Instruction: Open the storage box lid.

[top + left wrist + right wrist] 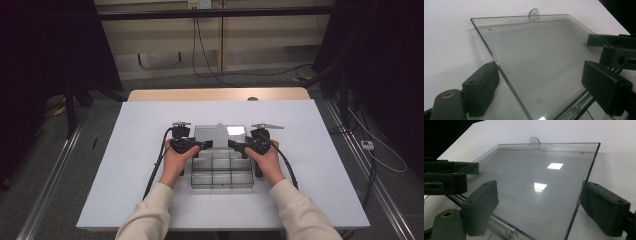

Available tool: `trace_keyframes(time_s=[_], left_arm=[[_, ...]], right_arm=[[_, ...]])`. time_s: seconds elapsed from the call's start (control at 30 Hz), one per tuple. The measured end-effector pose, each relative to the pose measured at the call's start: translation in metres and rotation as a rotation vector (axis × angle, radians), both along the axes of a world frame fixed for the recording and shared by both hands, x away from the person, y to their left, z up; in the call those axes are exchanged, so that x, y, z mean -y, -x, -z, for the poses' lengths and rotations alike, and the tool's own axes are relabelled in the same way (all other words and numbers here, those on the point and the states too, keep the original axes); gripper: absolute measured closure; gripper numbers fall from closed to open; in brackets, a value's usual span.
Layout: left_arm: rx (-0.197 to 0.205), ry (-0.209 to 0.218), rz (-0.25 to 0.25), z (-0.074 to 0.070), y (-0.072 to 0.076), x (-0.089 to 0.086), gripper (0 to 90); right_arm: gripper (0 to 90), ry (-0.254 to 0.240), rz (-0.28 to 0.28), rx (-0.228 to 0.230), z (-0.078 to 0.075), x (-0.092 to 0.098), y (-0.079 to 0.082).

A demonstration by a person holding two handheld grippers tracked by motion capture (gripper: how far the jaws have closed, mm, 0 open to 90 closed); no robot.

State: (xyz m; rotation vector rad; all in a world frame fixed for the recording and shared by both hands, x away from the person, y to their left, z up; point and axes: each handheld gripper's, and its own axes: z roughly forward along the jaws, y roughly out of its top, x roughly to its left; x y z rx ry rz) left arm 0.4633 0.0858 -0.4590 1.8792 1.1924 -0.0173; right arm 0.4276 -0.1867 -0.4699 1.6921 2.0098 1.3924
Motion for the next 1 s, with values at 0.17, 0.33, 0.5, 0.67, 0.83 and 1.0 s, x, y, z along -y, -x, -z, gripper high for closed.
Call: trace_keyframes(time_s=[0.17,0.33,0.5,0.67,0.83,1.0], left_arm=[[-0.013,0.006,-0.002,0.0003,-0.0002,-0.0005,14.7],[-0.016,0.008,-0.001,0.0002,-0.0003,-0.0008,14.7],[-0.017,0.003,-0.002,-0.0007,0.0,-0.0012,14.7],[-0.019,-0.003,-0.011,-0.0014,0.0009,-0.001,14.0],[-0.023,0.0,-0.015,-0.0014,0.0008,-0.0014,13.8],[-0.027,0.003,-0.014,-0.0016,0.0007,-0.0021,13.7]], right_arm=[[14.6,-0.005,0.003,-0.006,0.0,0.0,0.0002],[14.8,-0.004,0.005,-0.008,-0.0004,-0.0002,0.0005],[14.9,0.0,0.006,-0.008,-0.0015,-0.0003,0.0012],[15.0,-0.004,0.008,-0.013,-0.0015,-0.0002,0.0013],[15.1,-0.015,0.009,-0.027,-0.0015,0.0007,0.0013],[15.3,-0.023,0.01,-0.038,-0.0014,0.0014,0.0012]])
